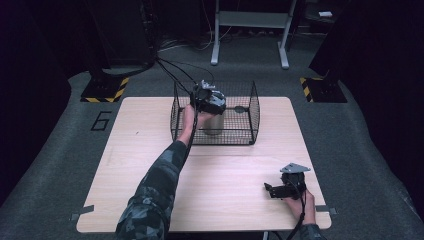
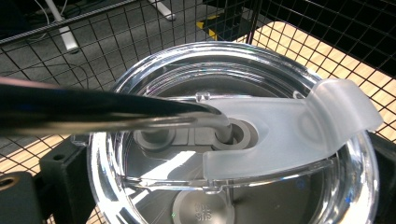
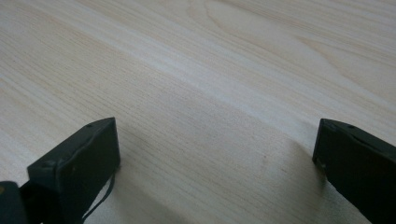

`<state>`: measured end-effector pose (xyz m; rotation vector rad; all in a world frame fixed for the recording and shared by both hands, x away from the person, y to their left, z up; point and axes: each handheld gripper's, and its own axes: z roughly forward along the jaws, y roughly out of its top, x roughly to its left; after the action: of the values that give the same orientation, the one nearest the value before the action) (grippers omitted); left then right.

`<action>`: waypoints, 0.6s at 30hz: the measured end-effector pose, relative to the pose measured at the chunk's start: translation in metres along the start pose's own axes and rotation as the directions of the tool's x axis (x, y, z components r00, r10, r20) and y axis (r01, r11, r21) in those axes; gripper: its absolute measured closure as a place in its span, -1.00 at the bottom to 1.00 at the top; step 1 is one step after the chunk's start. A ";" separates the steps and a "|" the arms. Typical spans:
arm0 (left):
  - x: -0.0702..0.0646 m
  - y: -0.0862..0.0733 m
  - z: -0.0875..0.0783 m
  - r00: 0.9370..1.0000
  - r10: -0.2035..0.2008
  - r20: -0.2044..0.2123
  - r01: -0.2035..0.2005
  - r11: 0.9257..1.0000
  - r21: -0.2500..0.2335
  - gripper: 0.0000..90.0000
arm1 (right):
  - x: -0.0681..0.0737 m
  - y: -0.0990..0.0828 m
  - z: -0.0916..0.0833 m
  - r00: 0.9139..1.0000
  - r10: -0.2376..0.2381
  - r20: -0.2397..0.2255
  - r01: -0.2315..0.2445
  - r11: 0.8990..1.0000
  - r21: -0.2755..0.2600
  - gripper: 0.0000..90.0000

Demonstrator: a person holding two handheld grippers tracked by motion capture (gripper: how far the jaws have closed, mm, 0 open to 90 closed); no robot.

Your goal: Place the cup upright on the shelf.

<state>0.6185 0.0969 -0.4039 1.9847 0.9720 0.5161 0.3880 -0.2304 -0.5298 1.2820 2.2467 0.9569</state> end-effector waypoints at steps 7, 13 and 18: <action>0.001 0.000 -0.001 1.000 -0.016 0.008 0.016 1.000 -0.006 -0.96 | 0.000 0.000 0.000 1.000 0.001 0.000 -0.001 1.000 0.000 -0.99; -0.002 0.001 -0.005 1.000 -0.018 0.017 0.017 0.999 0.029 -1.00 | 0.000 0.000 0.000 1.000 -0.001 -0.001 0.001 1.000 -0.001 -0.99; 0.001 0.005 -0.015 1.000 0.000 0.008 0.000 0.999 0.035 -1.00 | 0.000 0.000 0.000 1.000 0.004 -0.002 -0.004 1.000 0.004 -0.99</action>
<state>0.6111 0.1034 -0.3911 2.0161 0.9819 0.4935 0.3877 -0.2303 -0.5295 1.2880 2.2497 0.9556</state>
